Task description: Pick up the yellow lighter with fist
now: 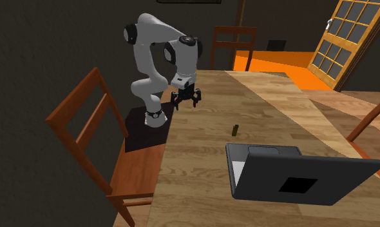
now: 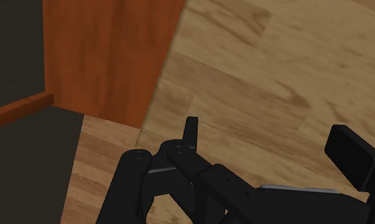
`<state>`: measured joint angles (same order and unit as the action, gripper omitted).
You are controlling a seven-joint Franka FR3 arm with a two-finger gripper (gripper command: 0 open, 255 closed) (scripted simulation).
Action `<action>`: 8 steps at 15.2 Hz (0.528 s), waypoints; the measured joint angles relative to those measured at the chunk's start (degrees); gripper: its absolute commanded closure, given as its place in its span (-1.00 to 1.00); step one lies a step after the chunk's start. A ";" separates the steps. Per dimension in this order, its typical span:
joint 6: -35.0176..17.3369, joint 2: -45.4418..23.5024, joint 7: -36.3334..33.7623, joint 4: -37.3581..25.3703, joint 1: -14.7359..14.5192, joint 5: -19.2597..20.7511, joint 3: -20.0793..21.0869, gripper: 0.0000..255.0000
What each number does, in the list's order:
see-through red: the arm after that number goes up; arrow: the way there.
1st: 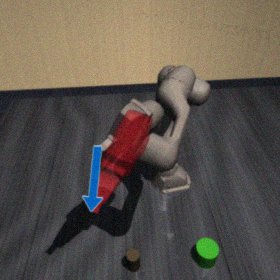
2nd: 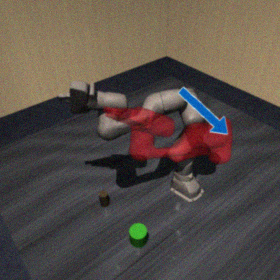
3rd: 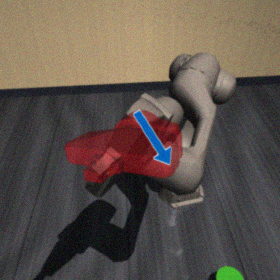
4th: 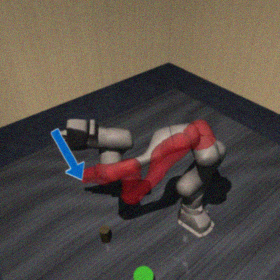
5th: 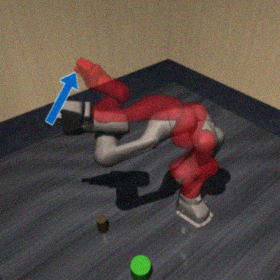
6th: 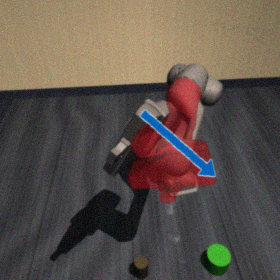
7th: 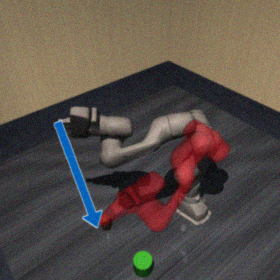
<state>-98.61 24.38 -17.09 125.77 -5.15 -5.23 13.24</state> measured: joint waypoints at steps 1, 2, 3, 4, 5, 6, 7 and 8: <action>-0.54 -1.71 -1.32 -1.38 -0.24 -0.20 0.94 -1.00; -1.34 -3.03 -2.55 -2.10 -0.50 -0.40 1.80 -1.00; -2.20 -4.54 -3.77 -2.96 -0.72 -0.51 2.64 -1.00; -2.89 -6.86 -4.94 -4.79 -0.79 -0.31 3.43 -1.00; -3.24 -8.28 -6.15 -6.04 -1.02 -0.32 4.17 -1.00; -3.99 -10.17 -7.47 -7.37 -1.25 -0.12 5.03 -1.00; -4.79 -11.97 -8.72 -8.54 -1.48 0.10 5.79 -1.00; -5.64 -13.73 -10.17 -9.63 -1.82 0.37 6.66 -1.00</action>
<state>-104.25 10.65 -27.26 116.14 -6.97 -4.86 19.90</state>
